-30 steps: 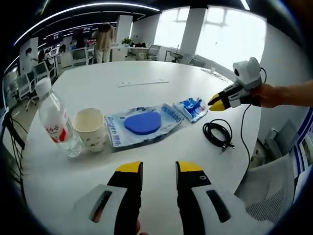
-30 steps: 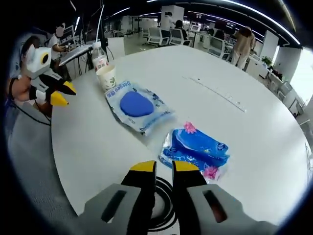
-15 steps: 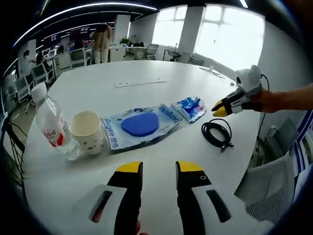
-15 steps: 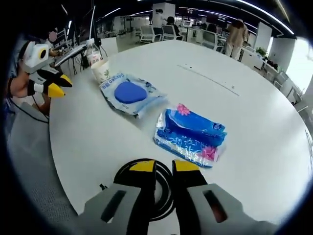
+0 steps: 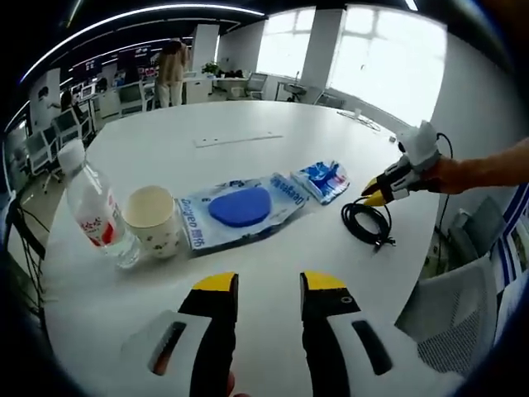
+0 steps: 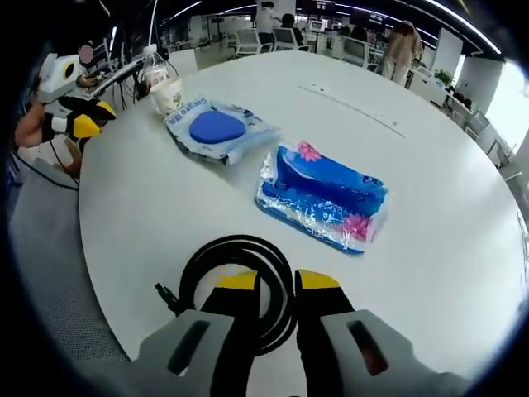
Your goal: Arrange the tabletop items into an orderly group along one side of the table until the central work area is clear of visible clutter.
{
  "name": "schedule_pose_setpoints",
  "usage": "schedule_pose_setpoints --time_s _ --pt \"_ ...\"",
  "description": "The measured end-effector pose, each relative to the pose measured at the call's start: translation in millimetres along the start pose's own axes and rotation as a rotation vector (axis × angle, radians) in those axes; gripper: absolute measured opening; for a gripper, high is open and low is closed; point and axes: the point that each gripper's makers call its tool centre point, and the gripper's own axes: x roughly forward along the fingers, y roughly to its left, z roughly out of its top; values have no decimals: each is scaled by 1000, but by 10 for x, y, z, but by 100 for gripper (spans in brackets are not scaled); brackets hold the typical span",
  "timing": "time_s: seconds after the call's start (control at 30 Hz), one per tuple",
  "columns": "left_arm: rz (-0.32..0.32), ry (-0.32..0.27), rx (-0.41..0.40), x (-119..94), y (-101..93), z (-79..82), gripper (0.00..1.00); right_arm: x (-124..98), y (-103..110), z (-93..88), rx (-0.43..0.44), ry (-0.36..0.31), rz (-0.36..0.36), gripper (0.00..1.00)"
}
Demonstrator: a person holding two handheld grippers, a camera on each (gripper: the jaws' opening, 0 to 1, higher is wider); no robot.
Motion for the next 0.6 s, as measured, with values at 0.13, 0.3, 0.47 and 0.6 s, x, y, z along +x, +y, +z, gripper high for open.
schedule_pose_setpoints --time_s 0.13,0.3,0.47,0.6 --pt "4 7 2 -38 18 -27 30 26 -22 -40 -1 19 -6 13" --pt "9 11 6 -82 40 -46 31 43 -23 -64 -10 40 -5 12" --pt "15 8 -1 -139 67 -62 32 54 -37 -91 -24 58 -7 11" --pt "12 16 6 -169 61 -100 34 59 -10 -111 -37 75 -6 12"
